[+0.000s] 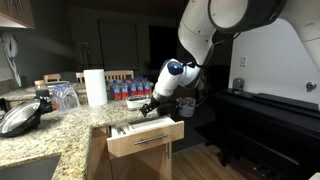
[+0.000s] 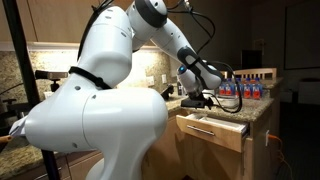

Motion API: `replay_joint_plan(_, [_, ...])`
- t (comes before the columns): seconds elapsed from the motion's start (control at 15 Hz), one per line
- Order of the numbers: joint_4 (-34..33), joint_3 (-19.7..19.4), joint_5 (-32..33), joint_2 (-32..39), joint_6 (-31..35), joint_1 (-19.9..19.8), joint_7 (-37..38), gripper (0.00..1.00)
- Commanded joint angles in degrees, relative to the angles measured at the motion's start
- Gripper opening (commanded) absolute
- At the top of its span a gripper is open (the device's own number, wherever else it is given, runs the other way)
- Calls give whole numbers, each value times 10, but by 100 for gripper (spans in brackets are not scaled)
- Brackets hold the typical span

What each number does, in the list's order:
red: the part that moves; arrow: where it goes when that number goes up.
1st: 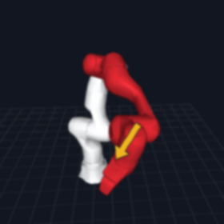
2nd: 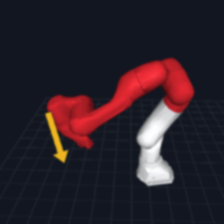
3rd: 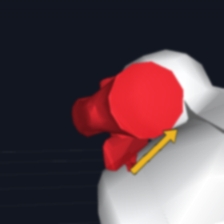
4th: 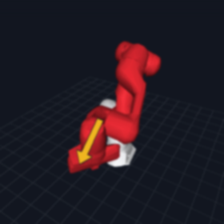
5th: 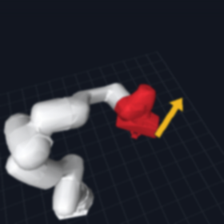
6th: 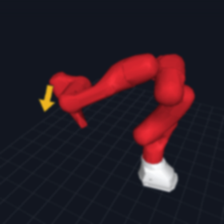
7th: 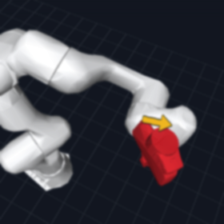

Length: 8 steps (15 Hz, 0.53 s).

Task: Open the top drawer

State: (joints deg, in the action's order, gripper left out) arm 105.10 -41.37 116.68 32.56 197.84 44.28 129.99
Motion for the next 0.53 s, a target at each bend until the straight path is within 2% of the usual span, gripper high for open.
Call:
replay_joint_plan(0.0, [-15, 40, -5, 33, 0, -43, 23, 100])
replay_joint_plan(0.07, [-20, 44, -1, 45, 0, -48, 26, 100])
replay_joint_plan(0.47, [-71, 125, -1, 66, 0, -123, 14, 100])
